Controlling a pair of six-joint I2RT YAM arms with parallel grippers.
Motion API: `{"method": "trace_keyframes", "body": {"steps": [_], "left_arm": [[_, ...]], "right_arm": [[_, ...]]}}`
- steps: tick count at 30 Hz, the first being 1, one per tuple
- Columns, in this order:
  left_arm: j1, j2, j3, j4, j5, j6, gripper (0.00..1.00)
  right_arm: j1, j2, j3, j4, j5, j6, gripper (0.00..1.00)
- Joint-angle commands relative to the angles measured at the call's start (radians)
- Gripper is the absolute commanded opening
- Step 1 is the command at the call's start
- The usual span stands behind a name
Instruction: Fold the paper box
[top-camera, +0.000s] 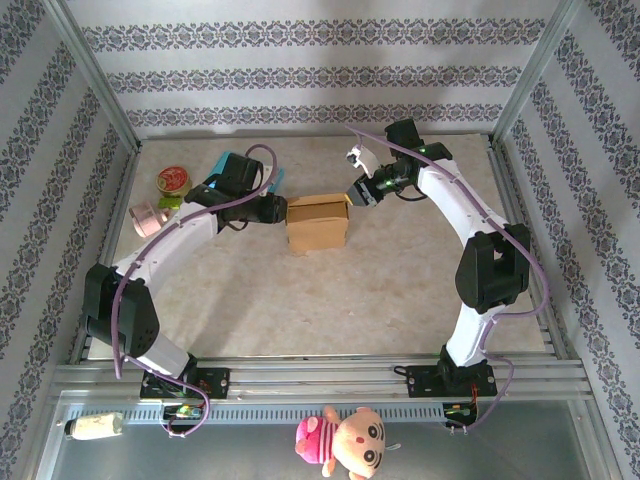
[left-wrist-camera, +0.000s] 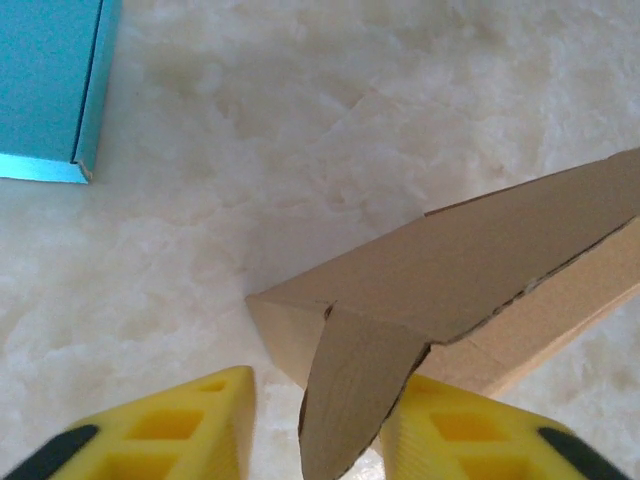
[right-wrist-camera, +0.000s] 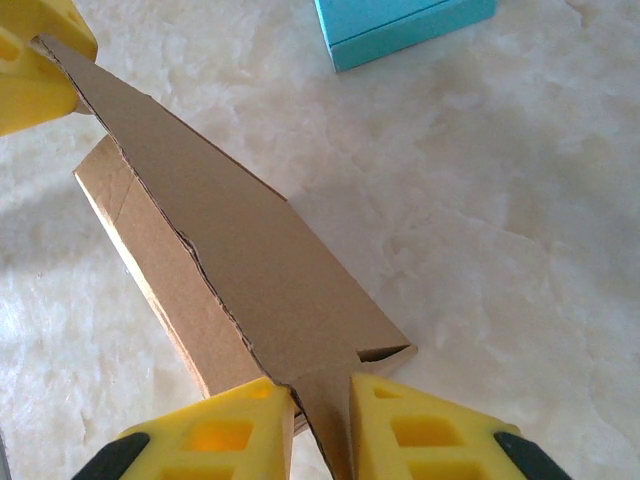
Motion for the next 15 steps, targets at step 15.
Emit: {"method": "trace_keyframes", "body": {"steps": [15], "left_arm": [[-0.010, 0.003, 0.014, 0.030, 0.046, 0.006, 0.11]], "right_arm": [[-0.007, -0.139, -0.171, 0.135, 0.085, 0.116, 0.34]]}}
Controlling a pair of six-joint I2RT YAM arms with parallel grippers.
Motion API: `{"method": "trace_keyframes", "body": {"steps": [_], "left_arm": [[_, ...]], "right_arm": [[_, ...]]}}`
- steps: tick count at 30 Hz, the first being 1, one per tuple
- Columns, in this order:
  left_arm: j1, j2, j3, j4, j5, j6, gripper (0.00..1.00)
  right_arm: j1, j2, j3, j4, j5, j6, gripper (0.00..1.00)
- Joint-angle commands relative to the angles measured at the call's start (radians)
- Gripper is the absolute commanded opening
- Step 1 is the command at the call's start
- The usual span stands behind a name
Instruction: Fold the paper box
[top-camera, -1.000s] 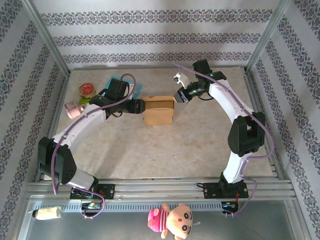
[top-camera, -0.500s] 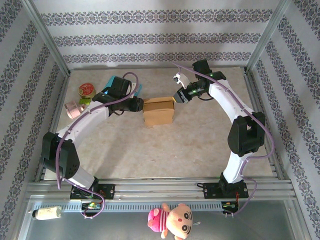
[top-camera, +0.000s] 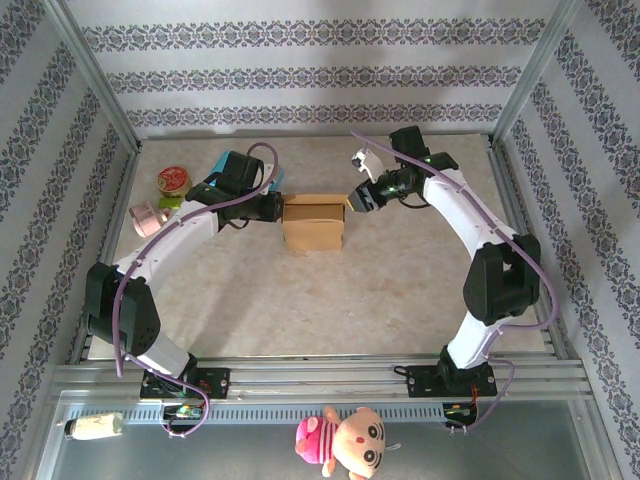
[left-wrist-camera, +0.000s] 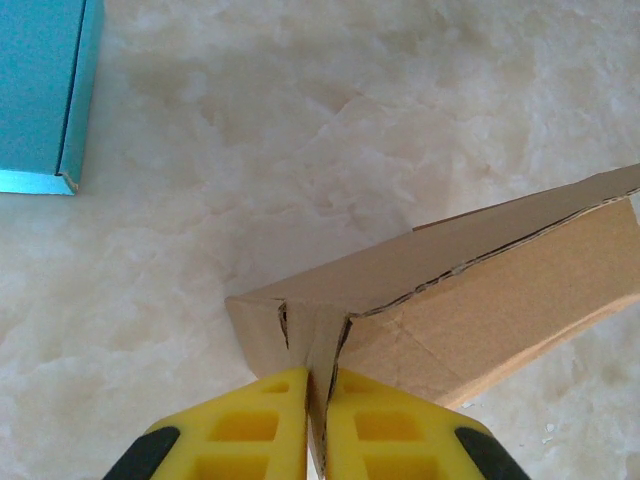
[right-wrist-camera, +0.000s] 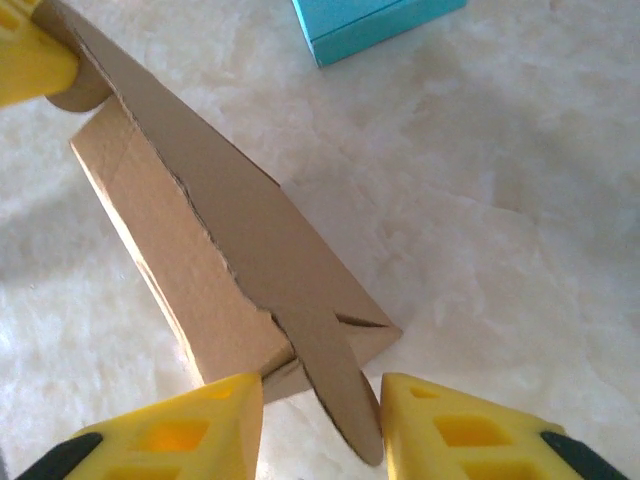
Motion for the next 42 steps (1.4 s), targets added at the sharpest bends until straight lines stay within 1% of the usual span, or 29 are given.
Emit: {"method": "trace_keyframes", "body": {"steps": [1, 3, 10, 12, 14, 17, 21, 25, 29, 31, 37, 42], "left_arm": [[-0.011, -0.003, 0.007, 0.027, 0.024, -0.004, 0.10], [-0.010, -0.003, 0.010, 0.026, 0.026, 0.001, 0.11], [-0.010, -0.010, -0.003, 0.041, 0.041, -0.015, 0.10], [-0.011, -0.014, -0.015, 0.059, 0.054, -0.025, 0.10], [-0.011, -0.014, -0.025, 0.082, 0.073, -0.030, 0.10], [-0.012, -0.017, -0.034, 0.096, 0.073, -0.034, 0.10], [-0.016, -0.009, -0.031, 0.100, 0.075, -0.039, 0.10], [-0.016, -0.006, -0.027, 0.097, 0.073, -0.035, 0.10], [-0.018, -0.012, -0.028, 0.091, 0.060, -0.034, 0.10], [-0.017, -0.016, -0.030, 0.089, 0.051, -0.034, 0.10], [-0.021, -0.017, -0.032, 0.102, 0.065, -0.054, 0.10], [-0.022, -0.017, -0.031, 0.116, 0.080, -0.095, 0.10]], "right_arm": [[-0.006, -0.029, -0.033, 0.047, 0.039, 0.037, 0.32], [-0.007, -0.021, -0.033, 0.048, 0.027, 0.045, 0.27], [-0.006, -0.008, -0.017, 0.052, 0.011, 0.085, 0.16], [-0.006, 0.000, 0.005, 0.052, 0.032, 0.171, 0.16], [-0.004, 0.018, 0.028, 0.039, 0.044, 0.259, 0.12], [0.008, 0.037, 0.049, 0.007, 0.039, 0.360, 0.04], [0.030, 0.032, 0.032, 0.034, 0.062, 0.475, 0.04], [0.052, 0.042, 0.052, 0.023, 0.079, 0.504, 0.05], [0.063, 0.048, 0.069, 0.000, 0.077, 0.543, 0.04], [0.069, 0.047, 0.062, -0.001, 0.070, 0.551, 0.03], [0.094, 0.036, -0.012, 0.003, 0.116, 0.526, 0.03], [0.101, 0.028, -0.059, 0.010, 0.135, 0.526, 0.02]]}}
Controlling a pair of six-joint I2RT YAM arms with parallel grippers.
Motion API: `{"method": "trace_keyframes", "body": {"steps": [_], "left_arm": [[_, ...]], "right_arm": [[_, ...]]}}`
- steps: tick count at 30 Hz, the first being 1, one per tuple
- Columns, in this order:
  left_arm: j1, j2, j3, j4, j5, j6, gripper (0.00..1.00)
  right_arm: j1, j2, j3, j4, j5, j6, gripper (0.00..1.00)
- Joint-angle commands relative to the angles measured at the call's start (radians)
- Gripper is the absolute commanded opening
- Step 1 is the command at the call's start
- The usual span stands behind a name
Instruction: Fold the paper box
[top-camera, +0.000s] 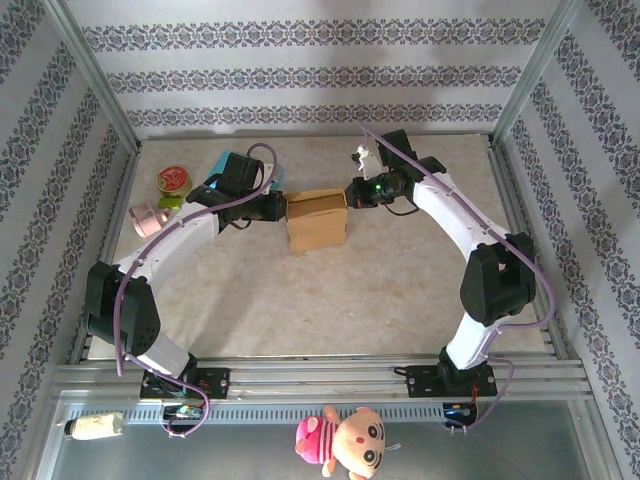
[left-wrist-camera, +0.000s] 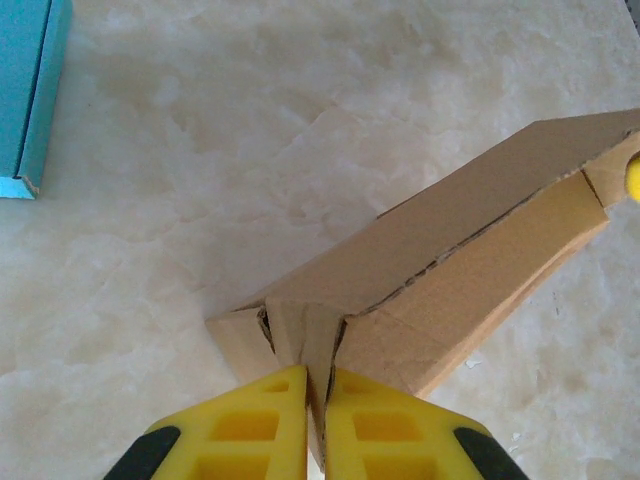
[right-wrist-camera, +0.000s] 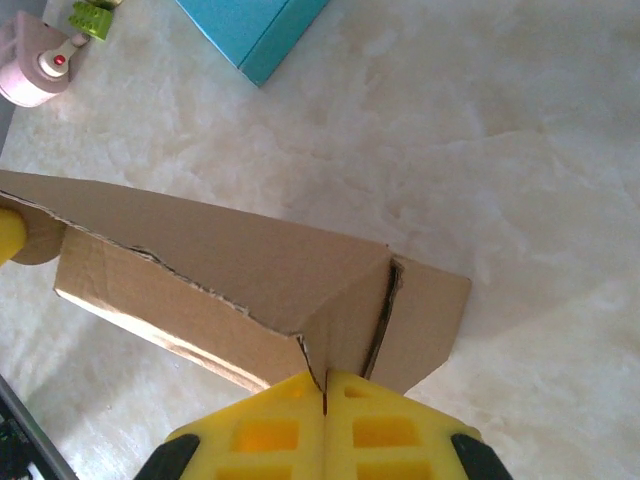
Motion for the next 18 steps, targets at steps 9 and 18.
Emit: {"method": "trace_keyframes", "body": {"steps": [9, 18], "left_arm": [[-0.023, 0.004, 0.024, 0.062, 0.063, -0.128, 0.09], [-0.021, 0.025, 0.048, 0.054, 0.098, -0.183, 0.08]], "right_arm": [[0.041, -0.010, -0.032, -0.051, 0.020, 0.007, 0.02], [0.044, -0.009, -0.034, -0.049, 0.008, 0.012, 0.02]]}}
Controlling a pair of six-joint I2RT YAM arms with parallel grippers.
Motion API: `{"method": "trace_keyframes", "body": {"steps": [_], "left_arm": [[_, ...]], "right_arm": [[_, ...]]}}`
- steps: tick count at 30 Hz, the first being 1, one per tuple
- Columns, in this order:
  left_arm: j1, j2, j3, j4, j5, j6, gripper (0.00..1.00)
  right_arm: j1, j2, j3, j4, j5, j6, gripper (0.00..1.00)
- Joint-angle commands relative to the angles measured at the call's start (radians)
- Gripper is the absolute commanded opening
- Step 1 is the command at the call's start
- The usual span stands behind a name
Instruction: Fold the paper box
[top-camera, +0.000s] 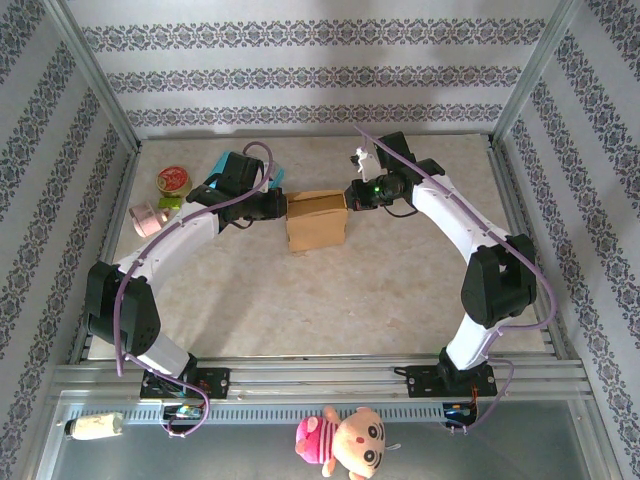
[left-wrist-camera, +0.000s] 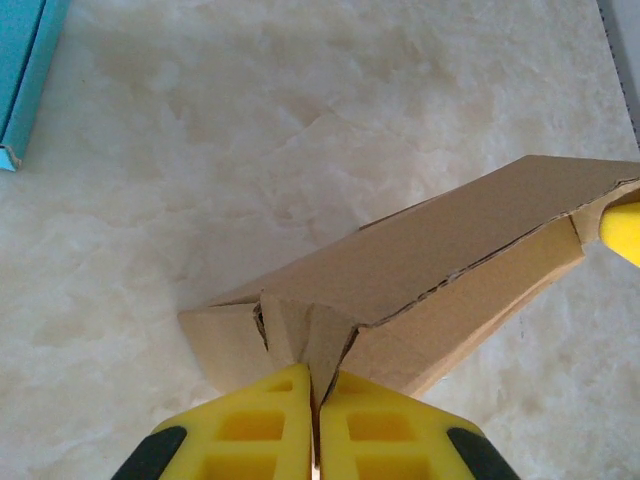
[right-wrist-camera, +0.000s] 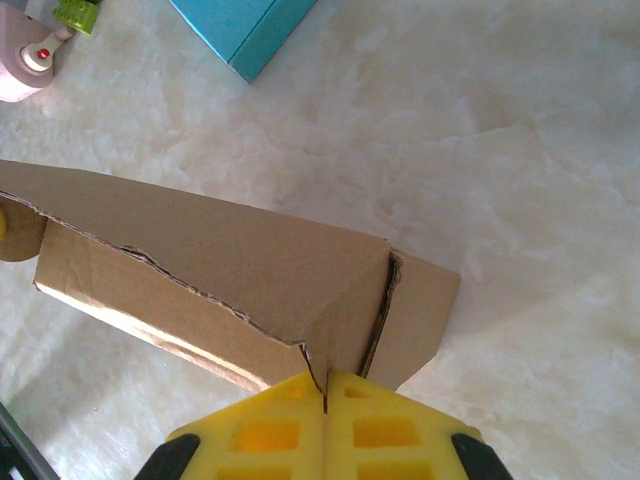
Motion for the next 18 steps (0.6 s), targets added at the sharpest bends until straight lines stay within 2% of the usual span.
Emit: {"method": "trace_keyframes", "body": {"steps": [1, 6, 18], "left_arm": [[-0.022, 0.025, 0.048, 0.046, 0.094, -0.062, 0.08], [-0.022, 0.037, 0.063, 0.059, 0.155, -0.135, 0.07], [-0.018, 0.006, 0.039, 0.108, 0.205, -0.183, 0.08]], "right_arm": [[0.032, 0.005, -0.022, -0.055, -0.020, 0.011, 0.02], [0.038, 0.012, -0.025, -0.055, -0.015, 0.008, 0.02], [0.037, 0.025, -0.028, -0.055, -0.015, 0.003, 0.02]]}}
